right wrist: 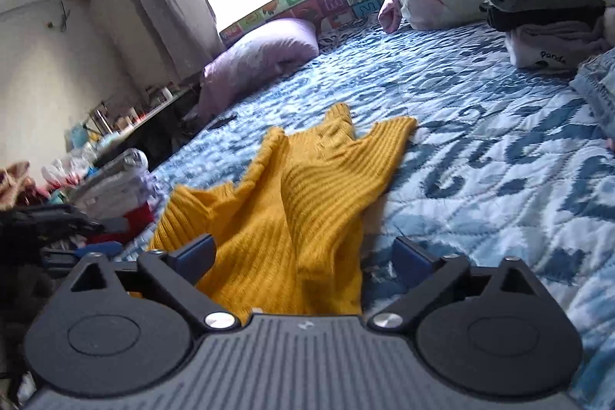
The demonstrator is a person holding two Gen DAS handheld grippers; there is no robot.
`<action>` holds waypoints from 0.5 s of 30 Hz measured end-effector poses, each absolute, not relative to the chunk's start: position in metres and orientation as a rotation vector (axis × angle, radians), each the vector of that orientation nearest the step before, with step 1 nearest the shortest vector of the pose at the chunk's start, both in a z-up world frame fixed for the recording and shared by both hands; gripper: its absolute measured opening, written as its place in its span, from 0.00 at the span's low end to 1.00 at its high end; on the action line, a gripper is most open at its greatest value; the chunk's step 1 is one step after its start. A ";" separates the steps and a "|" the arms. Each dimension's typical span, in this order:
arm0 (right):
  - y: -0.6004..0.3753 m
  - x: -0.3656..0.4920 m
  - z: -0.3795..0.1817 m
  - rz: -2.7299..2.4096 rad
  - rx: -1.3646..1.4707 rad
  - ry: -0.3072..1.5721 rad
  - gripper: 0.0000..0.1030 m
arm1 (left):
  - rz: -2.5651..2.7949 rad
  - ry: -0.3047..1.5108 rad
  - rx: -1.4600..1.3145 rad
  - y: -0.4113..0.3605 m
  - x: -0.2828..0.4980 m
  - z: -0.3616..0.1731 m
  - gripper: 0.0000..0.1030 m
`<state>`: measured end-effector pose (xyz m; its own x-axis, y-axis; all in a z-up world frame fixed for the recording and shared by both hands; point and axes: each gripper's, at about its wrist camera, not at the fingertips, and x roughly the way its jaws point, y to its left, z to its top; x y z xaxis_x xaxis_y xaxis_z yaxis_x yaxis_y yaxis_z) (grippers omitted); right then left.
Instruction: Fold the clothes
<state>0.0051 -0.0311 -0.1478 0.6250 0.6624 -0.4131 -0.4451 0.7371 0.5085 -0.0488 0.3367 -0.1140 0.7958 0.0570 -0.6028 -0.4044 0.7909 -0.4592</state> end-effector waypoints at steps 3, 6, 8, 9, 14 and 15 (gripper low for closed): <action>-0.034 0.020 -0.155 0.649 0.427 0.641 0.96 | 0.265 0.609 -0.650 0.345 -0.034 -0.131 0.45; -0.037 0.036 -0.162 0.631 0.492 0.674 0.96 | 0.265 0.613 -0.686 0.354 -0.018 -0.148 0.45; -0.038 0.040 -0.167 0.634 0.501 0.685 0.96 | 0.265 0.616 -0.710 0.360 -0.008 -0.160 0.44; -0.039 0.042 -0.170 0.630 0.505 0.695 0.96 | 0.265 0.617 -0.722 0.363 -0.003 -0.166 0.43; -0.044 0.050 -0.185 0.609 0.566 0.743 0.97 | 0.236 0.615 -0.733 0.369 0.020 -0.178 0.42; -0.045 0.051 -0.187 0.605 0.575 0.749 0.97 | 0.223 0.617 -0.729 0.370 0.024 -0.178 0.35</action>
